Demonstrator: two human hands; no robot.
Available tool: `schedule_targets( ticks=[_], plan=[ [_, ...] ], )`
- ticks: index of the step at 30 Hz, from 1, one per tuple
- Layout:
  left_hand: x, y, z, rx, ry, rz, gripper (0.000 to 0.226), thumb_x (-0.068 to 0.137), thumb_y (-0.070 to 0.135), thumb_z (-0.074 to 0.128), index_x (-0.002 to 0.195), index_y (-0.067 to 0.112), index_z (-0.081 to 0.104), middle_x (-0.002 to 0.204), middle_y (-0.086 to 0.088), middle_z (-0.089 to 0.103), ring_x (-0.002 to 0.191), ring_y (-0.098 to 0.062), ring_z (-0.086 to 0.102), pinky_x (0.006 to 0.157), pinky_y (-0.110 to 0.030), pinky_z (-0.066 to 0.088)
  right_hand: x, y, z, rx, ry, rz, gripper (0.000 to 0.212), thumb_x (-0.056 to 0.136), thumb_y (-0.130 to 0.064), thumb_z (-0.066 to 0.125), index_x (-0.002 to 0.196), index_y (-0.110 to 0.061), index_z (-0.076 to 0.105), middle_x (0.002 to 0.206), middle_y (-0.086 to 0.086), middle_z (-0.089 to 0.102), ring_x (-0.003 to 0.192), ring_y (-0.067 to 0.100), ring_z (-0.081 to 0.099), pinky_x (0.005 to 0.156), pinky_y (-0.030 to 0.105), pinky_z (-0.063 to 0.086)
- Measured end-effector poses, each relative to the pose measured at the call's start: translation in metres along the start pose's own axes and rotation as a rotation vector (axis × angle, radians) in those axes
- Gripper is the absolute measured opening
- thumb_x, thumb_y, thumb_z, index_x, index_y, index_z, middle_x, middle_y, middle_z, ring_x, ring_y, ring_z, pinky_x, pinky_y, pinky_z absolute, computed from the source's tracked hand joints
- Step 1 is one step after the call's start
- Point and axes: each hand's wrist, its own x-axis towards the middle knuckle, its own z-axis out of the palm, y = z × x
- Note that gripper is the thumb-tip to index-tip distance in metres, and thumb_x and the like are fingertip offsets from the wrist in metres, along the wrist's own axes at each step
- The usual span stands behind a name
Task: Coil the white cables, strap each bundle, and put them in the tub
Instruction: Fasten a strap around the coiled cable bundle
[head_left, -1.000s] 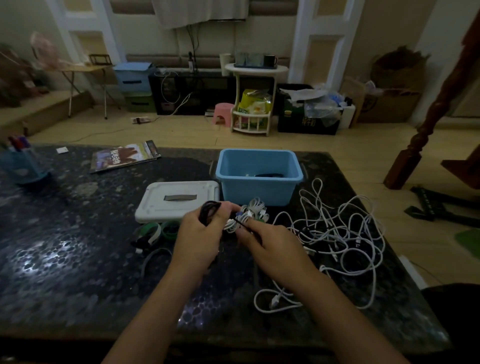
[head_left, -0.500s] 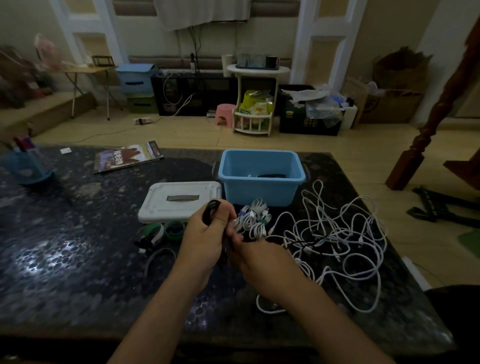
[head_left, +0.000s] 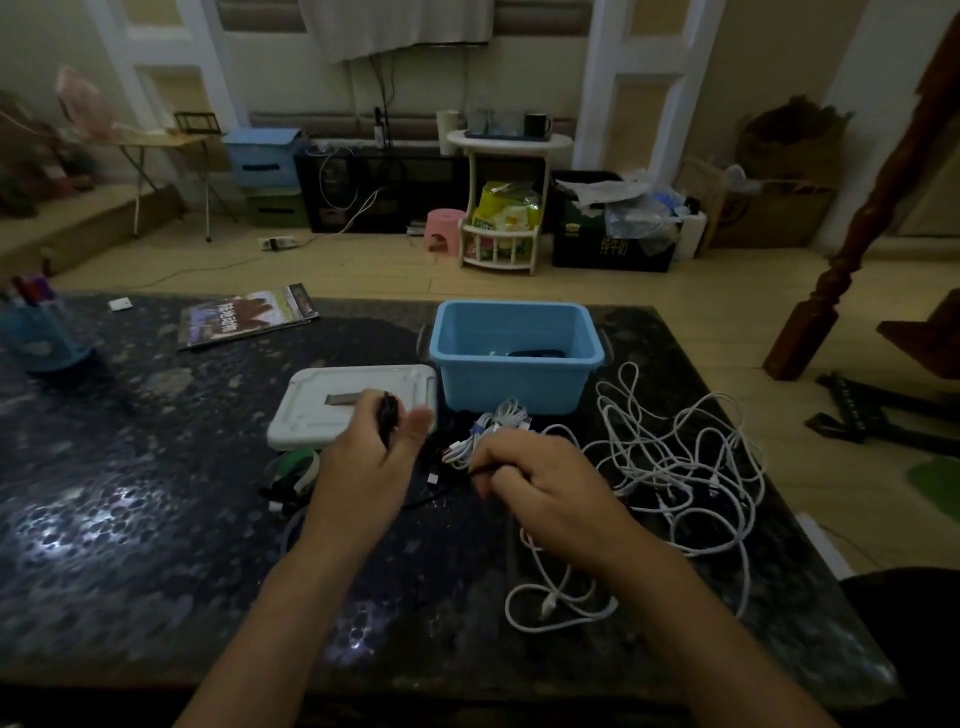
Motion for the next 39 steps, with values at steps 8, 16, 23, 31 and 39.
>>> schedule_targets(
  ticks=[8, 16, 23, 31, 39],
  plan=[
    [-0.003, 0.000, 0.013, -0.051, -0.327, 0.047, 0.071, 0.052, 0.072, 0.081, 0.084, 0.022, 0.044, 0.069, 0.013, 0.054, 0.060, 0.001, 0.044, 0.059, -0.023, 0.040, 0.004, 0.006, -0.006, 0.144, 0.147, -0.011, 0.019, 0.097, -0.013, 0.052, 0.093, -0.024, 0.067, 0.083, -0.009, 0.068, 0.077, 0.009, 0.062, 0.070, 0.033, 0.051],
    [-0.012, 0.016, 0.026, -0.358, -0.300, -0.171, 0.027, 0.102, 0.038, 0.047, 0.091, 0.024, 0.067, 0.057, 0.010, 0.054, 0.053, -0.006, 0.050, 0.054, -0.025, 0.038, 0.011, 0.024, -0.003, -0.030, 0.427, 0.127, 0.023, 0.102, -0.037, 0.053, 0.087, -0.025, 0.066, 0.077, -0.013, 0.067, 0.074, 0.003, 0.061, 0.068, 0.032, 0.050],
    [-0.020, 0.033, 0.022, -0.824, -0.545, -0.340, 0.037, 0.096, 0.046, 0.046, 0.118, 0.023, 0.065, 0.061, 0.000, 0.026, 0.046, -0.010, 0.021, 0.043, -0.022, 0.017, 0.012, 0.030, 0.010, -0.132, 0.391, 0.210, 0.044, 0.100, -0.053, 0.045, 0.078, -0.019, 0.061, 0.066, -0.006, 0.062, 0.066, 0.011, 0.060, 0.062, 0.039, 0.047],
    [-0.001, 0.018, 0.003, -0.929, -0.067, -0.227, 0.042, 0.098, 0.048, 0.037, 0.087, 0.012, 0.055, 0.063, -0.003, 0.049, 0.055, -0.014, 0.049, 0.052, -0.025, 0.047, 0.002, 0.024, 0.030, -0.118, 0.040, 0.158, 0.026, 0.105, -0.037, 0.045, 0.091, -0.024, 0.064, 0.068, -0.009, 0.054, 0.074, 0.017, 0.058, 0.072, 0.040, 0.049],
    [0.001, 0.010, -0.004, -1.142, -0.020, -0.301, 0.037, 0.103, 0.044, 0.035, 0.085, 0.015, 0.046, 0.060, 0.000, 0.030, 0.043, -0.012, 0.030, 0.040, -0.025, 0.035, 0.002, 0.007, 0.042, -0.350, -0.270, 0.056, 0.018, 0.104, -0.036, 0.046, 0.116, -0.033, 0.059, 0.113, -0.002, 0.068, 0.103, 0.023, 0.062, 0.085, 0.040, 0.049]
  ],
)
